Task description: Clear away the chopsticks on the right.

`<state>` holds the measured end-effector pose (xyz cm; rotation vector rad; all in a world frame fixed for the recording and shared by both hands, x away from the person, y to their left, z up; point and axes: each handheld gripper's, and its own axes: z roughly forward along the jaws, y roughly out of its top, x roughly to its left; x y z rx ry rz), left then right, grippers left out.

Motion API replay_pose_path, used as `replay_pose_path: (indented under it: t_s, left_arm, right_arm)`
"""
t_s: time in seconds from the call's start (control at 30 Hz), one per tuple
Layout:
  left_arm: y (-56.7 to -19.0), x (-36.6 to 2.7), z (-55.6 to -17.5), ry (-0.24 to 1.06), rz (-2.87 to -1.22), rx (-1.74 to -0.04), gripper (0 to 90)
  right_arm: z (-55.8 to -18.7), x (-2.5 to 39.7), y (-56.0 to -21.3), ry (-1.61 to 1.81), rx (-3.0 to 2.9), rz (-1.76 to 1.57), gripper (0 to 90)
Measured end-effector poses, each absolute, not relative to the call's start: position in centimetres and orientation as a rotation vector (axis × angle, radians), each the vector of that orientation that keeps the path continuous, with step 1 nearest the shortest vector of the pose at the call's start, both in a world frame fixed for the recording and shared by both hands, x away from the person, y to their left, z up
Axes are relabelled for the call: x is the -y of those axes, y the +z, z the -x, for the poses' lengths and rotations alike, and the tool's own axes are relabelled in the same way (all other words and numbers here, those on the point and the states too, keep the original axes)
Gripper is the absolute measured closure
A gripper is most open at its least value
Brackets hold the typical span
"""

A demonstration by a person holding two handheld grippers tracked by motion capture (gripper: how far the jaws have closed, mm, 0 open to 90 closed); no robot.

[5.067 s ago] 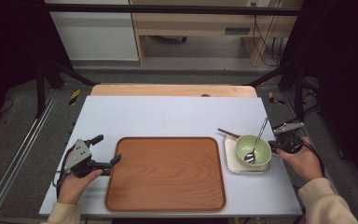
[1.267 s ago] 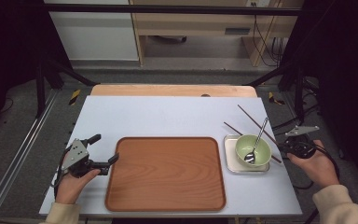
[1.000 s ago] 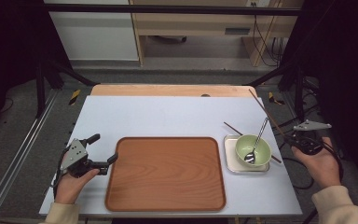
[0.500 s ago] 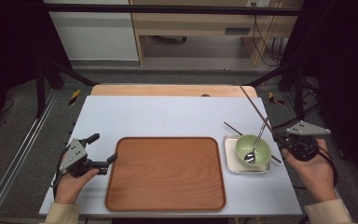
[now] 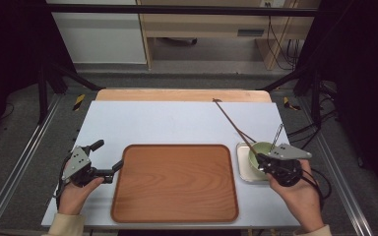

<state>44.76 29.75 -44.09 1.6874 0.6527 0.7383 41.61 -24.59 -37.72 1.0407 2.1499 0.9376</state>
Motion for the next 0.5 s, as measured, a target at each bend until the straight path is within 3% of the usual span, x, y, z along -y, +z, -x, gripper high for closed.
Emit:
replay_pose_path:
  t_s: [0.27,0.5]
  left_arm:
    - [-44.0,-29.7,-44.7,0.735,-1.685,-0.650,1.9]
    - [-43.8,-29.8,-44.6,0.739,-1.671,-0.652,1.9]
  right_arm:
    - [-39.9,19.7,-40.1,0.928,-2.269,-1.028,84.6]
    - [-39.2,18.1,-41.0,0.939,-2.306,-1.095,84.6]
